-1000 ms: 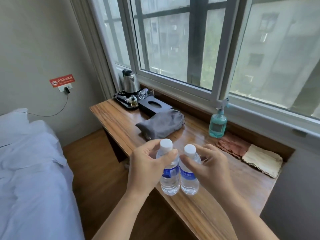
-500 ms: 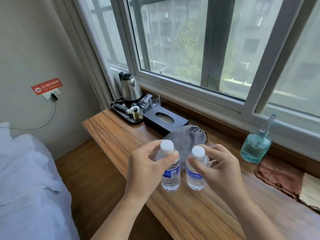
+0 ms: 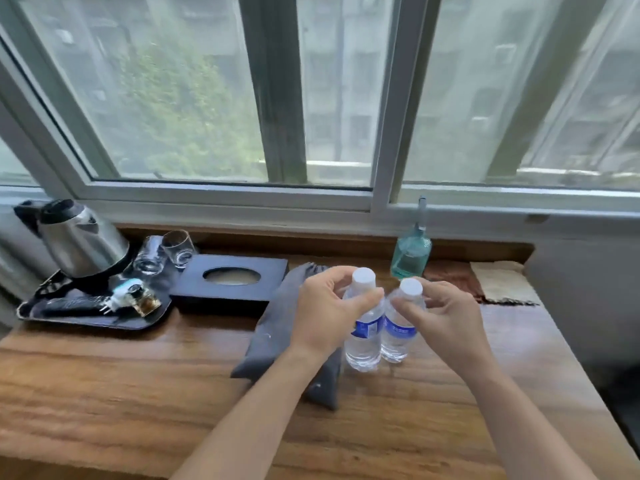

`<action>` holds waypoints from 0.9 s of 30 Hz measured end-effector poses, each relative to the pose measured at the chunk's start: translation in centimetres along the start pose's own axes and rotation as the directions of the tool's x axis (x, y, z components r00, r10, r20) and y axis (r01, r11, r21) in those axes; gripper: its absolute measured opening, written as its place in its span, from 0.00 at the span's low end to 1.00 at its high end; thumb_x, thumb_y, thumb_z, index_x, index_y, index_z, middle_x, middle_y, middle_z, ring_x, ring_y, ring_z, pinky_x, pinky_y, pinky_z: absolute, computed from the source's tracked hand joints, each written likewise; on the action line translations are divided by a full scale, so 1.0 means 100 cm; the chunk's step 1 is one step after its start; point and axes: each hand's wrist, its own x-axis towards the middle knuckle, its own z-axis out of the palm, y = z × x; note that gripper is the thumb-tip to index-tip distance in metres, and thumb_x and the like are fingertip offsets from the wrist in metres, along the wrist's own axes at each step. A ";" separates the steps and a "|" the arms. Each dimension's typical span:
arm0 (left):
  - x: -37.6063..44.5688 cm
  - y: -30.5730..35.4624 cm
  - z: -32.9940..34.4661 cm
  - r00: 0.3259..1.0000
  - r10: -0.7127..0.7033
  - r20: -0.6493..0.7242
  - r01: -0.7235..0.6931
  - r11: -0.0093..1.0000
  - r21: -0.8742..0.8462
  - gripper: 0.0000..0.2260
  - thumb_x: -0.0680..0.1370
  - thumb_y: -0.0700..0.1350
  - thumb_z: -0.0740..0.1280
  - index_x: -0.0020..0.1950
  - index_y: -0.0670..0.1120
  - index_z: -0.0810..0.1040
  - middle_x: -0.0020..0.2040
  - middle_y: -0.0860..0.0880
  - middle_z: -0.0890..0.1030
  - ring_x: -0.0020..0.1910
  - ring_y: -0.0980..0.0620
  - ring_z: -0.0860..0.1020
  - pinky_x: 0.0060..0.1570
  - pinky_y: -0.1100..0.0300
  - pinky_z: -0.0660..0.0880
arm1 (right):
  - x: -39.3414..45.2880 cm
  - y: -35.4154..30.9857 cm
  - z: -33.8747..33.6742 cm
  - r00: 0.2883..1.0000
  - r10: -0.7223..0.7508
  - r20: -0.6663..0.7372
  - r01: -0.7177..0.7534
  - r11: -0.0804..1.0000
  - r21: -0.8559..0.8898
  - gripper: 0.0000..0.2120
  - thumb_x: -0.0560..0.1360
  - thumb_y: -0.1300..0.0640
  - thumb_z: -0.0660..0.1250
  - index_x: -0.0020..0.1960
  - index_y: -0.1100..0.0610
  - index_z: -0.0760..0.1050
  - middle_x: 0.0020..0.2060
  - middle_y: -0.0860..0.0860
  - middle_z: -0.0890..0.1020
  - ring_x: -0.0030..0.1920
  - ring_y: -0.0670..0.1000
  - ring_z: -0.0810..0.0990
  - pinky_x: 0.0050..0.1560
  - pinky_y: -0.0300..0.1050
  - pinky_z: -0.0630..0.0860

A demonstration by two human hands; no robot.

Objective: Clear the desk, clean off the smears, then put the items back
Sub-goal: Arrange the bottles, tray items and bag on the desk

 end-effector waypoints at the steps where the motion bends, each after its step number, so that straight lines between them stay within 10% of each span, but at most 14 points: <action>1: 0.007 -0.005 0.005 0.999 0.005 0.039 -0.005 1.000 -0.004 0.13 0.72 0.44 0.82 0.54 0.53 0.87 0.48 0.57 0.88 0.50 0.58 0.86 0.56 0.52 0.84 | 0.000 0.001 -0.003 0.999 0.024 -0.028 -0.025 1.000 -0.002 0.10 0.72 0.50 0.79 0.52 0.42 0.86 0.48 0.42 0.85 0.50 0.45 0.83 0.51 0.50 0.81; 7: 0.029 -0.031 0.026 0.993 0.037 0.112 -0.040 0.999 0.020 0.19 0.71 0.51 0.82 0.61 0.50 0.86 0.52 0.56 0.88 0.54 0.57 0.86 0.57 0.49 0.84 | 0.001 -0.005 -0.018 0.989 0.065 -0.130 -0.063 0.998 0.020 0.12 0.75 0.55 0.77 0.47 0.36 0.82 0.42 0.37 0.86 0.43 0.39 0.84 0.40 0.34 0.78; 18: 0.016 -0.031 0.028 0.986 0.061 0.158 -0.068 0.997 0.038 0.15 0.76 0.52 0.78 0.61 0.58 0.81 0.53 0.61 0.86 0.54 0.62 0.84 0.56 0.58 0.83 | 0.001 0.023 -0.001 0.977 0.033 -0.212 -0.060 0.991 -0.121 0.16 0.77 0.51 0.73 0.63 0.47 0.75 0.55 0.39 0.79 0.56 0.38 0.76 0.56 0.34 0.70; 21: 0.013 -0.028 0.027 0.985 0.059 0.162 -0.070 0.996 0.063 0.15 0.77 0.53 0.77 0.59 0.65 0.77 0.51 0.69 0.84 0.55 0.66 0.82 0.54 0.68 0.80 | -0.004 0.033 0.007 0.967 0.015 -0.254 -0.060 0.983 -0.173 0.28 0.76 0.53 0.74 0.73 0.53 0.69 0.67 0.48 0.77 0.69 0.49 0.73 0.68 0.47 0.71; 27: 0.009 -0.043 0.008 0.994 0.047 0.100 -0.061 0.989 0.135 0.28 0.77 0.64 0.70 0.75 0.57 0.74 0.66 0.67 0.76 0.64 0.75 0.72 0.66 0.71 0.72 | -0.026 0.009 0.031 0.756 -0.513 -0.407 0.354 0.843 -0.405 0.21 0.74 0.64 0.68 0.66 0.62 0.72 0.63 0.63 0.77 0.65 0.63 0.75 0.67 0.62 0.69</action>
